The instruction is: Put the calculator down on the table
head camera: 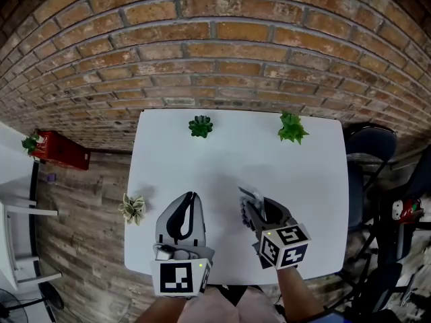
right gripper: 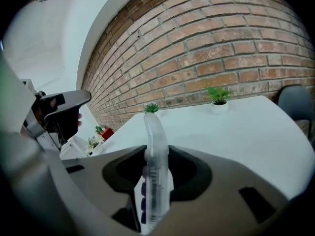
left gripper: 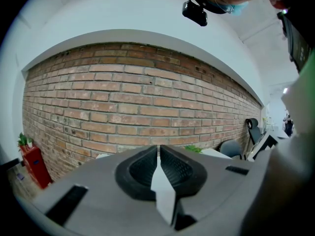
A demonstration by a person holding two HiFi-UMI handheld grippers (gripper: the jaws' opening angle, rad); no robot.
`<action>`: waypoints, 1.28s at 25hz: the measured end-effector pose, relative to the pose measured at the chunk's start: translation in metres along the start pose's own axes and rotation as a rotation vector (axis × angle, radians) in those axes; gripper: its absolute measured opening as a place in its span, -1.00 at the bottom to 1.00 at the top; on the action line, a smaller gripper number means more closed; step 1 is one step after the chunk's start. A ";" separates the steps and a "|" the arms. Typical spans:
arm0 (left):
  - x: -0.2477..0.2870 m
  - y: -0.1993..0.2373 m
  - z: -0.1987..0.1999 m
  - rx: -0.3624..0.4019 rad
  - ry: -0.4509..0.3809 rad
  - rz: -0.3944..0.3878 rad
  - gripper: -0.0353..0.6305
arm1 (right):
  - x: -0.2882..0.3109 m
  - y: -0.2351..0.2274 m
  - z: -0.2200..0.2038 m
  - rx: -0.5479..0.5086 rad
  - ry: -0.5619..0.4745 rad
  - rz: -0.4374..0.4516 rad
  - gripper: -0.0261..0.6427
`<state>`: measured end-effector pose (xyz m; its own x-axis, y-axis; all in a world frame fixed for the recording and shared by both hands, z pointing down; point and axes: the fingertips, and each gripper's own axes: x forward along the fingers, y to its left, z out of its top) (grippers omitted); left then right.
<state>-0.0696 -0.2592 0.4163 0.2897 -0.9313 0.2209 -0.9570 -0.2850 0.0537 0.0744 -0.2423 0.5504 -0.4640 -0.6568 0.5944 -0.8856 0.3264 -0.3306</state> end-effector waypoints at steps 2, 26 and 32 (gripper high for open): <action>0.000 0.001 0.000 -0.001 0.000 0.001 -0.82 | 0.001 -0.001 -0.003 -0.007 0.011 -0.008 -0.50; 0.019 0.006 -0.003 0.009 0.024 -0.016 -0.82 | 0.016 -0.020 -0.015 0.076 0.047 -0.025 -0.50; 0.025 0.003 -0.005 0.019 0.029 -0.028 -0.82 | 0.017 -0.027 -0.017 0.086 0.047 -0.015 -0.47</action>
<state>-0.0651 -0.2818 0.4264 0.3154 -0.9160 0.2479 -0.9481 -0.3151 0.0420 0.0897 -0.2505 0.5815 -0.4533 -0.6280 0.6326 -0.8879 0.2558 -0.3824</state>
